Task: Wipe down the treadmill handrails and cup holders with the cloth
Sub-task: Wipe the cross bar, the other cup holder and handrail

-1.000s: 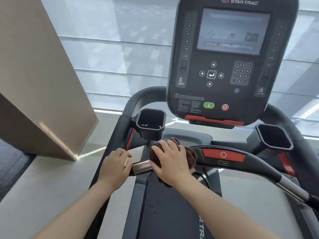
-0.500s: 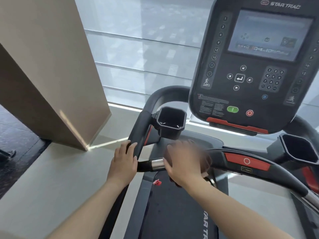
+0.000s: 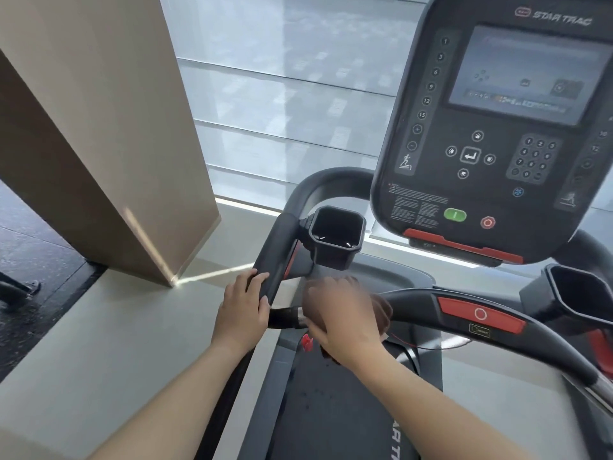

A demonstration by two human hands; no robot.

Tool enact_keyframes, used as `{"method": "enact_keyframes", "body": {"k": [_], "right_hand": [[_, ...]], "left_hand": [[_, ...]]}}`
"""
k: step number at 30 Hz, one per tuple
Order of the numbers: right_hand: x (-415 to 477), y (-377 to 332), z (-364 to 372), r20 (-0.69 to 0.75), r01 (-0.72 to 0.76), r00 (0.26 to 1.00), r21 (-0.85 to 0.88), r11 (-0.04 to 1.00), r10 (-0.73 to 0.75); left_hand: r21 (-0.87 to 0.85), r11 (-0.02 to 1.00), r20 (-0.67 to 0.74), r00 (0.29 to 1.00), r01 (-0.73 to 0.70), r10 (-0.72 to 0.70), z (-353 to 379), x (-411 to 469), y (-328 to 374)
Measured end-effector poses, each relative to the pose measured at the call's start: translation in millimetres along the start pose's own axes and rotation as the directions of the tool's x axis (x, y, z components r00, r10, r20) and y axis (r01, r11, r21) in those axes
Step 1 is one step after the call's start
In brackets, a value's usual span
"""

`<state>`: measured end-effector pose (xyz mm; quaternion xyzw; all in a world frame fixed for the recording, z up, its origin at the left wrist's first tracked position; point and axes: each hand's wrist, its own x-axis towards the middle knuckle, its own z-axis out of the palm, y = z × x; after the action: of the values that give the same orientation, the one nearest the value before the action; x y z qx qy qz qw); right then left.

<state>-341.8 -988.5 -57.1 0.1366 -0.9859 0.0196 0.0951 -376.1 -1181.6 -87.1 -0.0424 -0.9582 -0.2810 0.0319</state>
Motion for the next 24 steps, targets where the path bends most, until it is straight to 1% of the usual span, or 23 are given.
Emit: {"method": "enact_keyframes", "body": {"k": [4, 7, 12, 17, 19, 21, 24], "right_hand": [[-7, 3, 2, -0.047, -0.042, 0.998, -0.043, 0.998, 0.040], [3, -13, 8, -0.036, -0.060, 0.998, -0.022, 0.998, 0.059], [13, -38, 20, 0.032, 0.050, 0.998, -0.006, 0.999, -0.050], [8, -22, 14, 0.016, 0.111, 0.994, 0.002, 0.994, -0.111], [3, -8, 8, -0.005, 0.070, 0.998, -0.003, 0.998, -0.070], [-1, 9, 1, -0.026, 0.014, 1.000, 0.028, 1.000, -0.014], [-4, 34, -15, -0.061, -0.103, 0.992, 0.077, 0.992, 0.107]], "left_hand": [[-0.008, 1.000, -0.005, 1.000, 0.004, -0.004, 0, 0, -1], [-0.004, 1.000, -0.013, 1.000, -0.002, 0.002, 0, 0, -1], [0.008, 1.000, -0.021, 1.000, -0.007, 0.007, 2, 0, -5], [0.004, 1.000, -0.002, 1.000, -0.005, 0.005, 2, 1, -2], [-0.004, 1.000, 0.006, 1.000, -0.003, 0.003, 0, 0, -1], [-0.004, 1.000, 0.013, 1.000, -0.001, 0.001, -1, 0, 0], [0.000, 1.000, 0.021, 1.000, 0.006, -0.006, -2, -1, 1]]}}
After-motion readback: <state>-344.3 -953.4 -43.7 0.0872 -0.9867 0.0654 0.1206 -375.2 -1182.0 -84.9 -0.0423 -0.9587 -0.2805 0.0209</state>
